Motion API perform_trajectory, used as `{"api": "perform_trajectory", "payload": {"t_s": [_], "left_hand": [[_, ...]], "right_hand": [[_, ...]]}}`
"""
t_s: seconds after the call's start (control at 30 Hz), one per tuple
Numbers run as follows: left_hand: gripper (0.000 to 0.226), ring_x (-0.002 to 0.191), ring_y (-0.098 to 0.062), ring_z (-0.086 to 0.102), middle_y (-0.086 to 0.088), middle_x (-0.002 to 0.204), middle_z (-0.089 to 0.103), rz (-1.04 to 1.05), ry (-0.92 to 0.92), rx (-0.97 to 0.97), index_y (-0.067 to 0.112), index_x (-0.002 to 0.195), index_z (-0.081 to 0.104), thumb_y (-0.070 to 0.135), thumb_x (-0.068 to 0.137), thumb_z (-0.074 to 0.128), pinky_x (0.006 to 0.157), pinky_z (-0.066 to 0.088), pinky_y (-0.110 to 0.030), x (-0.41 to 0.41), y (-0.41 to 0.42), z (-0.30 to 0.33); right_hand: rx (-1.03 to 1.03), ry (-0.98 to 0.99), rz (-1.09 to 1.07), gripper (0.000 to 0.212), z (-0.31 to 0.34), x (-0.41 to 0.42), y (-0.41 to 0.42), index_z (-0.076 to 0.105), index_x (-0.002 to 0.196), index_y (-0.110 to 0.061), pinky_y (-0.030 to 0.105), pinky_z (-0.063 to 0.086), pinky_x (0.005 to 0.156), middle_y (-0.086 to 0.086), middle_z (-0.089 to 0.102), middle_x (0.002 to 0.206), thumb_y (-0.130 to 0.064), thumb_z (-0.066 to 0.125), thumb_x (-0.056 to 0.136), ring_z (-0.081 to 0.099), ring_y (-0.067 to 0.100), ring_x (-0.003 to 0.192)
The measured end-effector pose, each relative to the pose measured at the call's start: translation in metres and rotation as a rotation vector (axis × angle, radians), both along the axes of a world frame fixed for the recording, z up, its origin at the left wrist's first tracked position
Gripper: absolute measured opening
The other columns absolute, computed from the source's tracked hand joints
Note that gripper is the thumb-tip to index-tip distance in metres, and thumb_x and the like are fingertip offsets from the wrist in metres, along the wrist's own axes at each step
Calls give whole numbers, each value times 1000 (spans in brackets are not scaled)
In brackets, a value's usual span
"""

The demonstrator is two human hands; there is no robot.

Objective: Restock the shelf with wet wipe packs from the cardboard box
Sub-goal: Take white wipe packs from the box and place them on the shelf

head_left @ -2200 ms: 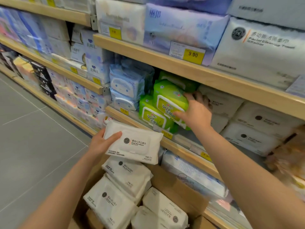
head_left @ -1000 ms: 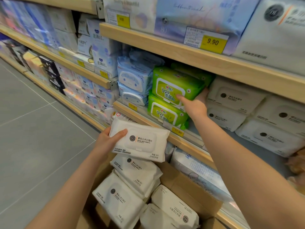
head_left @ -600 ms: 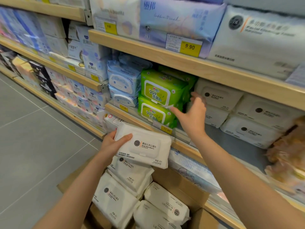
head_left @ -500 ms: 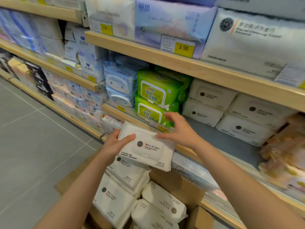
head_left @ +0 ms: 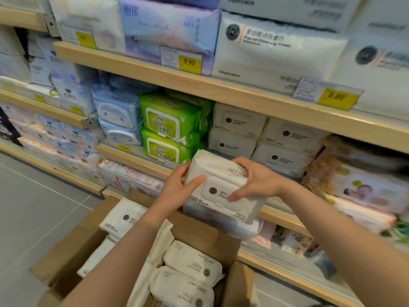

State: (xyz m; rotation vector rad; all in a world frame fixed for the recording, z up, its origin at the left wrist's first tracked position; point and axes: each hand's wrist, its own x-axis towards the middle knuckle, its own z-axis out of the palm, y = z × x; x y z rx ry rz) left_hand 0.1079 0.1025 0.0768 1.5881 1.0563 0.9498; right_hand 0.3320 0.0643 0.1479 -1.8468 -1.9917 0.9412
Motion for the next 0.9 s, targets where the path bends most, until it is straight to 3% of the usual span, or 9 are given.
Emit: {"api": "perform_trajectory", "payload": {"t_s": [0.07,0.17,0.23,0.3,0.43,0.57,0.73,0.8,0.9], "left_hand": [[39,121,-7,42,7,132,48,14,97,90,18,137,43,32,101,37,90,33,-14,26,4,-2],[67,138,-18,26,-8,150,32,-74,430,239,12,144,32,40,86,14,108,17,-24,53,19,-23],[69,144,-21,14,-8,154,25,-181,756,419,12,146,28,40,84,17,115,2,-34,66,32,-43],[56,145,-17,10,-2,155,23,-264,875,494,18,148,24,28,94,34,116,-6,-37,80,36,-55],[58,137,-17,28,2,145,39,-233,851,579,21,143,35,35,88,25,115,-8,-36,86,37,-66],[70,128,-19,39,2,135,50,-206,803,635,21,136,46,40,77,15,115,-5,-35,84,39,-74],[68,123,-21,43,3,127,55,-153,820,533,23,130,51,49,78,16,115,6,-41,96,35,-66],[58,124,-24,43,1,131,52,-122,788,534,21,134,47,48,86,30,111,19,-47,108,31,-57],[55,122,-30,40,-7,131,46,-135,712,644,19,139,41,32,88,58,100,37,-49,144,27,-33]], "right_hand": [[66,-130,-73,95,13,23,-1,37,131,-32,37,46,94,-9,53,124,-50,86,52,53,15,112],[163,-299,-179,113,25,58,2,22,146,-22,36,36,106,0,40,145,-52,84,55,41,21,130],[186,-352,-223,112,28,76,7,18,147,-22,32,35,105,2,36,148,-48,83,60,38,21,132],[207,-477,-251,109,27,89,11,18,146,-26,34,40,101,3,38,146,-50,82,60,42,24,128],[243,-712,-280,101,3,106,26,24,142,-29,37,45,92,4,48,134,-52,80,60,51,27,114],[144,-747,-297,97,-30,118,31,23,144,-28,39,42,96,4,43,137,-45,77,65,46,28,120],[270,-748,-327,59,-43,113,10,33,143,-20,34,29,108,5,35,147,-8,48,88,32,26,134],[393,-762,-304,53,-37,107,-16,40,138,-17,34,38,98,8,46,136,-6,49,87,43,29,124],[777,-886,-344,44,-24,117,-65,56,105,-12,35,48,63,13,62,94,-11,77,66,62,34,79]]}}
